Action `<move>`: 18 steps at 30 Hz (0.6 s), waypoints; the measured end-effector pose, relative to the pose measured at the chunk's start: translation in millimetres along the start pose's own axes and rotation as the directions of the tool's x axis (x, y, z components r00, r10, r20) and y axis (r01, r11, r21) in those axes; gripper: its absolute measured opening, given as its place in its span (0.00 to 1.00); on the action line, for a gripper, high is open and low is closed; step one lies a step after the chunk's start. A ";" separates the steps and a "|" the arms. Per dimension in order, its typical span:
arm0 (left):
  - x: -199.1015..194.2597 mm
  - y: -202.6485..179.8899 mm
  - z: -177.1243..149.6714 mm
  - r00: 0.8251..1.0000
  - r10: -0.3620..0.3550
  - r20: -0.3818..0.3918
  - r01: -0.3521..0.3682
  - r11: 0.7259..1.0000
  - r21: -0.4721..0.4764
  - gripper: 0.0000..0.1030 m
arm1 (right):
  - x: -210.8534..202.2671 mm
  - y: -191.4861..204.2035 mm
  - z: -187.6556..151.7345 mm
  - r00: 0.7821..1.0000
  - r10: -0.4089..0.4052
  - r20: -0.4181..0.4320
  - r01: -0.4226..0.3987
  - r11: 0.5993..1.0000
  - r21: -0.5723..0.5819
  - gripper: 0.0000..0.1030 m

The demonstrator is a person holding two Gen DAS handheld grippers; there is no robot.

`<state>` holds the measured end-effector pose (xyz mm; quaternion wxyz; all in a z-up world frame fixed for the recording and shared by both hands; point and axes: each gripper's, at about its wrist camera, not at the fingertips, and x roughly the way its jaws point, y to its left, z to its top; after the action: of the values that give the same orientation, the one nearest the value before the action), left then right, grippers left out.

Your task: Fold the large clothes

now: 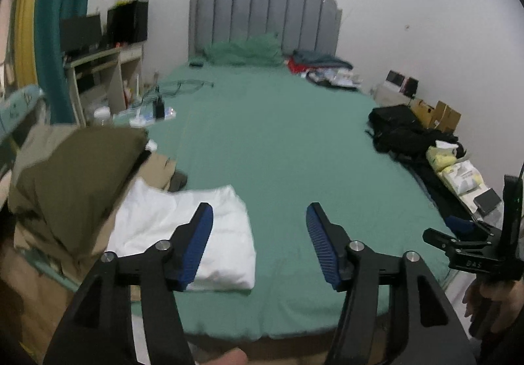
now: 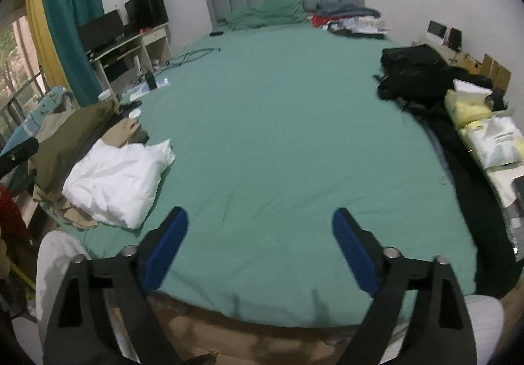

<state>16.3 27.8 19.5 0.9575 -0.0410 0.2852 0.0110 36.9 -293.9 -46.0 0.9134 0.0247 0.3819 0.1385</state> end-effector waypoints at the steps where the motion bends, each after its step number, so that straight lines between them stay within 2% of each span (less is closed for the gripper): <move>1: -4.1 -5.3 2.6 1.000 0.012 0.019 -0.013 1.000 0.016 0.61 | -5.9 -2.5 2.5 1.000 -0.003 0.011 0.003 1.000 0.003 0.91; 10: -34.9 -38.8 26.4 0.988 0.011 0.154 -0.020 0.998 0.058 0.62 | -60.9 -15.1 27.1 0.989 -0.052 0.135 0.054 0.998 -0.011 0.92; 18: -56.7 -51.3 44.9 0.976 0.023 0.215 -0.031 0.999 0.032 0.62 | -94.7 -14.5 43.9 0.975 -0.061 0.214 0.071 0.997 -0.039 0.93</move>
<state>-4.4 -19.4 91.7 0.9830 -0.0190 0.1811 0.0234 7.8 -331.0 48.3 0.9535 0.0053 0.2792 0.1133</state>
